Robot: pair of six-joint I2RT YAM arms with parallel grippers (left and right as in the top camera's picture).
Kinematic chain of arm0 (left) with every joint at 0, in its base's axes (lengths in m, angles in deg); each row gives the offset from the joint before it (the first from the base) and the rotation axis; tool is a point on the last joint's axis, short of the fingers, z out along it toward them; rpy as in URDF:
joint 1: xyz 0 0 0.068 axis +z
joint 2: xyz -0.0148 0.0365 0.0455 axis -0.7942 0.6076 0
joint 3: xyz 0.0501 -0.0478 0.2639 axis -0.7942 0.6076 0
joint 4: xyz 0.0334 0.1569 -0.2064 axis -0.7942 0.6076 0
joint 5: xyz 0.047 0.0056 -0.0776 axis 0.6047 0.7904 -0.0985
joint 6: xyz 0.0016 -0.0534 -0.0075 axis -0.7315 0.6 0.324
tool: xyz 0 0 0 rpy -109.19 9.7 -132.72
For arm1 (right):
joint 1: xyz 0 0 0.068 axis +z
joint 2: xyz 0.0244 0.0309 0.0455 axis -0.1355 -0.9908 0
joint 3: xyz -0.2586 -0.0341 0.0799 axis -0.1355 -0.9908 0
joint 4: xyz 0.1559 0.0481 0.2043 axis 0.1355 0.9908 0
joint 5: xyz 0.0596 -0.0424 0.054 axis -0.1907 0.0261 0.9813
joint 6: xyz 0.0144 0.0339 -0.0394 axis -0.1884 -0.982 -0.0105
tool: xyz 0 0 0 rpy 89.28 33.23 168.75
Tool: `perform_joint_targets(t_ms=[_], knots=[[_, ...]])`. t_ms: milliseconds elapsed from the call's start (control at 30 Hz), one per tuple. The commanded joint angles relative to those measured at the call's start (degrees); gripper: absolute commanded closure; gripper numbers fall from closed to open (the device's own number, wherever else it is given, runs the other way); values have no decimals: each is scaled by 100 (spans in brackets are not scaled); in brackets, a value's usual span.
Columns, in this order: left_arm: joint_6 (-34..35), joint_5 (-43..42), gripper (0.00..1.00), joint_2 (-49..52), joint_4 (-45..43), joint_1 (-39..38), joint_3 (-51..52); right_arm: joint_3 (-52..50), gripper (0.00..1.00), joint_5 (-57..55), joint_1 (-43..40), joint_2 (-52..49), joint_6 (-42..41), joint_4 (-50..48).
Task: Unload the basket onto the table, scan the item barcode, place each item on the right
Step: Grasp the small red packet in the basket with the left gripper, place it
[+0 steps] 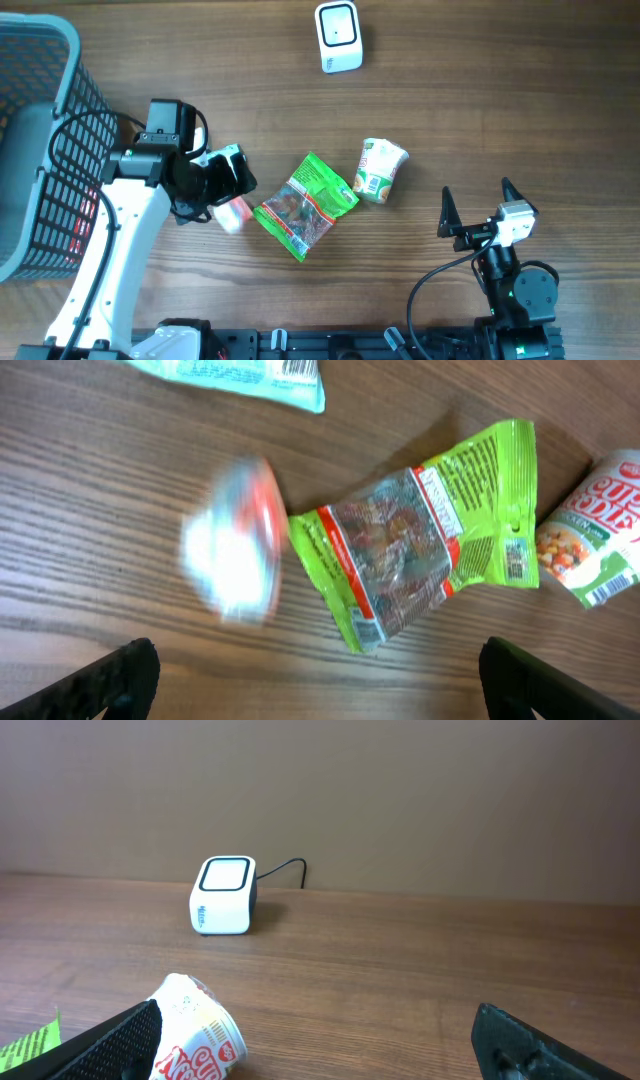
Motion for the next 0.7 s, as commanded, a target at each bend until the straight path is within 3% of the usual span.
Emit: perform_joint_targets(t_ms=[0,100,200,333,433,567,667], knots=[[33,59,0,-35,203,-9,-951,-7,0,-33,-13,35,-70,-13],[35,562,0,-35,693,531,-3029,-7,0,-33,-13,35,-70,-13],[297,999,0,-35,656,2013,-4450,-7,0,-33,-13,35,-70,-13],[741,1019,0,175,850,4079,-4391,-7,0,-33,-13,35,-70,-11],[1543,1019,0,542,1233,5007,-4094,-7,0,-33,-13,35,-68,-13],[3093,1019,0,1073,1241,5449,-3250,-7,0,-33,-13,35,-68,-13],[3259,1019,0,1635,807,5449,-2916,-7,0,-33,-13,35,-68,-13]])
